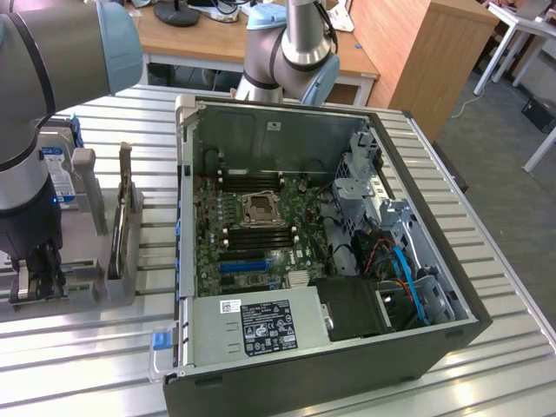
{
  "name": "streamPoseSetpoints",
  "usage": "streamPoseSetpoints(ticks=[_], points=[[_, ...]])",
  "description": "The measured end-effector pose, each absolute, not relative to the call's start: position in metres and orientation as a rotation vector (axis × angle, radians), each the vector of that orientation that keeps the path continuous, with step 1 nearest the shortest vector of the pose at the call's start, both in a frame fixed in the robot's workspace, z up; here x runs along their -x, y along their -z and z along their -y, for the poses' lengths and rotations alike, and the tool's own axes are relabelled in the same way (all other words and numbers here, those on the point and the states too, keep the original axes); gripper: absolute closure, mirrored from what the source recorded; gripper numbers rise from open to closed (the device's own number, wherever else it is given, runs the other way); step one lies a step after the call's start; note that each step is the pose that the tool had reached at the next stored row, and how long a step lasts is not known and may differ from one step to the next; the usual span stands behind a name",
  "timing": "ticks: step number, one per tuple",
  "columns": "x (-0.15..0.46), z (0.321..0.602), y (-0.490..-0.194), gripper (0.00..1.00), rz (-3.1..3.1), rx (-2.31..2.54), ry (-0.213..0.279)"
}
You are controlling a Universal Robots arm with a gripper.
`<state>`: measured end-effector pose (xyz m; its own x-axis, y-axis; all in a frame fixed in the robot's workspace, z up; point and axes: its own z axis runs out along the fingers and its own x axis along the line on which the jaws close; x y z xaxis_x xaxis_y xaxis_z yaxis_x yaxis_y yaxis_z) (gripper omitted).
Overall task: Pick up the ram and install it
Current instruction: 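Pick up the ram and move it above insertion slot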
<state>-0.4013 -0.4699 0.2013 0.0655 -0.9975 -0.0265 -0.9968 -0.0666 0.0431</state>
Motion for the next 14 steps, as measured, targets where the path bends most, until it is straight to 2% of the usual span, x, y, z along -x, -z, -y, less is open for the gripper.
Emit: streamPoseSetpoints(ticks=[9, 11, 12, 14], points=[[0.4013, 0.4699, -0.2013, 0.78, 2.137, -2.283, 0.076], [0.4013, 0.4699, -0.2013, 0.8, 2.137, -2.283, 0.076], [0.4013, 0.4699, -0.2013, 0.87, 2.137, -2.283, 0.076], [0.4013, 0.4699, -0.2013, 0.88, 2.137, -2.283, 0.076]])
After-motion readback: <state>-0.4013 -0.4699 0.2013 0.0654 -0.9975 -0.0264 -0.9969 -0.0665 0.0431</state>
